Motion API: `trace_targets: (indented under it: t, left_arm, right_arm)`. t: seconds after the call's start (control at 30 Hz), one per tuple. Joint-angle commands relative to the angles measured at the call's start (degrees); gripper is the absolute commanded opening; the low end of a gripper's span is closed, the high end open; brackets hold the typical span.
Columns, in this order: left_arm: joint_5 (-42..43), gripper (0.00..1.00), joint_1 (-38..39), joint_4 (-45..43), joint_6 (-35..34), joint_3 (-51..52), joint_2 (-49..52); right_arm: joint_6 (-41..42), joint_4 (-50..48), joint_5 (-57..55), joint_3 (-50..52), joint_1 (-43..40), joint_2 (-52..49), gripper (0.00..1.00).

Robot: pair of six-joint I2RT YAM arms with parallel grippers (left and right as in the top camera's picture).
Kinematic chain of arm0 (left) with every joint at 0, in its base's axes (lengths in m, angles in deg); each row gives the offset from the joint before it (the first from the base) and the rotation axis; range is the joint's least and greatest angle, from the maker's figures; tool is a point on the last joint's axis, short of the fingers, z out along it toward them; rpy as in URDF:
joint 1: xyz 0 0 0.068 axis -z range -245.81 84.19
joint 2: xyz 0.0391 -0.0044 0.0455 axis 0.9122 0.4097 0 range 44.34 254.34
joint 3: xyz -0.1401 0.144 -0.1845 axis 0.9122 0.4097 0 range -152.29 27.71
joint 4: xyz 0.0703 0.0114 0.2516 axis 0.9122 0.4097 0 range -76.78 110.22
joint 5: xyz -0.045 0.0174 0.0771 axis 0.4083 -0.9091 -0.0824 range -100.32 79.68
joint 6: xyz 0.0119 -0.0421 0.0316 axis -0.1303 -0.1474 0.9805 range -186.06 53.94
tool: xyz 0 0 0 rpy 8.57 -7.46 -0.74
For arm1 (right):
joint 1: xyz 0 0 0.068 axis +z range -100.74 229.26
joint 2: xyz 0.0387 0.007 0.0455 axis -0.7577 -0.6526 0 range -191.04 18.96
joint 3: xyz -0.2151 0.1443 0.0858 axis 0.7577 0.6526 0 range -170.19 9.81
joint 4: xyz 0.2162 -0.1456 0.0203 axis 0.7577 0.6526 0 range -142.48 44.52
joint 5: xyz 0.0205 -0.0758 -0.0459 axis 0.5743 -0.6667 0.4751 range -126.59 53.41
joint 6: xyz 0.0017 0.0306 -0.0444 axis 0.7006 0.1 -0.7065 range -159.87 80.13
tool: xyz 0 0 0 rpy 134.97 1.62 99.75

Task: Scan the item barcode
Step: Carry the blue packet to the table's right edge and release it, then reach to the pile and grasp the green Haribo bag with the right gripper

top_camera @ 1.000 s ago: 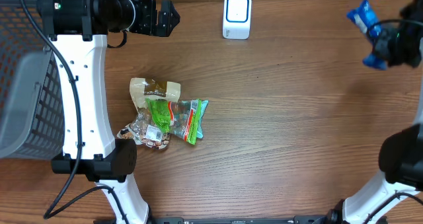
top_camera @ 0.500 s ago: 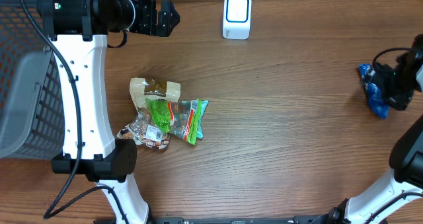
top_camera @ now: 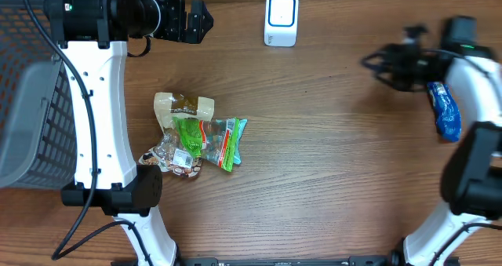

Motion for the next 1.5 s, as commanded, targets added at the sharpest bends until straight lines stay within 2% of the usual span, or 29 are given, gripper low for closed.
trace_targets:
  t: [0.0,0.2,0.37,0.43,0.73,1.03,1.07,1.37,1.47]
  left_arm:
    - [-0.2,1.0,0.4,-0.1,-0.4,-0.3,0.7]
    - [-0.1,1.0,0.4,-0.1,-0.4,-0.3,0.7]
    - [-0.1,1.0,0.4,-0.1,-0.4,-0.3,0.7]
    - [-0.1,1.0,0.4,-0.1,-0.4,-0.3,0.7]
    - [2.8,0.99,-0.3,2.7,1.8,-0.8,-0.8]
    - [2.8,1.0,-6.1,1.9,1.7,-3.1,-7.8]
    - [2.8,1.0,-6.5,1.9,1.7,-3.1,-8.4]
    - [2.8,1.0,-7.0,3.1,1.8,-3.0,-8.5]
    - [2.8,1.0,-7.0,3.1,1.8,-3.0,-8.4]
  right_arm:
    - [13.9,-2.4,-10.4,-0.3,12.2,0.9,0.68]
    - [24.2,-7.4,-21.3,-0.3,27.2,0.5,0.69]
    - [29.6,-10.5,-21.0,-0.3,34.8,-1.9,0.73]
    - [29.9,-12.8,-17.3,-0.3,39.3,-4.6,0.73]
    - [31.4,-13.0,-18.5,-0.3,47.1,-6.5,0.79]
    - [35.6,-13.7,-23.8,0.6,51.3,-7.6,0.79]
    - [35.6,-14.0,-24.1,0.7,51.5,-7.8,0.77]
    - [34.2,-13.0,-25.1,1.6,51.3,-7.8,0.12]
    - [30.3,-12.6,-23.2,1.5,49.9,-7.2,0.06]
